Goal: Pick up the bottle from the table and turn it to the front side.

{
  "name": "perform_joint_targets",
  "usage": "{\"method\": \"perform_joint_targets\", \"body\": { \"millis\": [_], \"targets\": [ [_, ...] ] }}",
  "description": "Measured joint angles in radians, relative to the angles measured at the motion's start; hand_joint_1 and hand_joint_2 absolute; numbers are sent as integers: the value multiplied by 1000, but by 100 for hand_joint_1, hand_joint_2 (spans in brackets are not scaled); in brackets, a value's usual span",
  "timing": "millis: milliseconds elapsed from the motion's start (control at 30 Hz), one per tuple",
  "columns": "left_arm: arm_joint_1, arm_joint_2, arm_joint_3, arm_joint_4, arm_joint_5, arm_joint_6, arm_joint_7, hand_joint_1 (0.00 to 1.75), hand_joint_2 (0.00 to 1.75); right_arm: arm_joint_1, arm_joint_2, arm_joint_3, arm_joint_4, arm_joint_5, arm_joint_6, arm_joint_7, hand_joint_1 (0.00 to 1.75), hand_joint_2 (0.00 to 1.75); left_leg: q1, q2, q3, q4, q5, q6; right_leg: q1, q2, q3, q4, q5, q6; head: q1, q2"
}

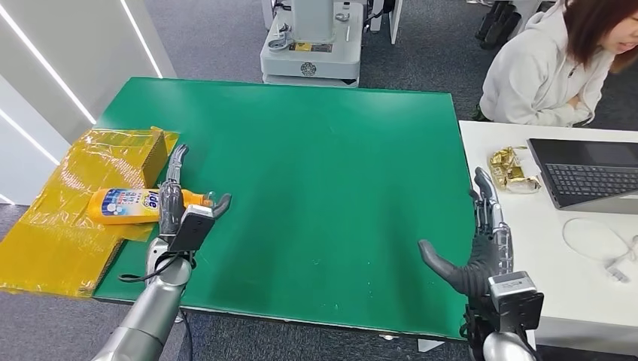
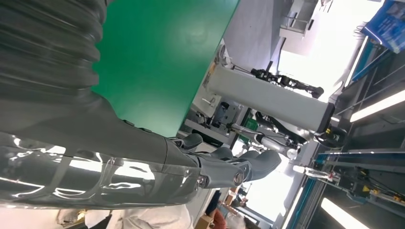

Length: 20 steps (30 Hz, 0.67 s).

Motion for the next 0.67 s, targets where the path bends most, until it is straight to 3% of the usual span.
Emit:
{"method": "perform_joint_targets", "body": {
  "millis": [167, 333, 433, 667],
  "targets": [
    [8, -8, 0, -34, 26, -3, -5, 0, 175, 0, 0, 5, 8, -9, -4, -2, 0, 175, 0, 0, 0, 0, 0, 0, 0, 0, 0, 0, 0, 0, 0, 0],
    [38, -49, -13, -131, 297, -38, -45, 0, 175, 21, 1, 20, 13, -114, -34, -32, 0, 175, 0, -1, 0, 0, 0, 0, 0, -1, 0, 0, 0, 0, 0, 0],
    [62, -74, -68, -219, 370, -39, -45, 0, 175, 55, 16, 53, 17, -141, -66, -47, 0, 175, 0, -1, -1, 0, -1, 1, 0, -1, 0, -1, -1, 1, 0, 0],
    [106, -77, -222, -314, 473, -181, 105, 0, 175, 175, 78, 91, -47, -153, -160, -12, 0, 175, 0, -1, -1, 0, -3, 1, 0, -1, 0, -1, -3, 0, 0, 0]
  ]
}}
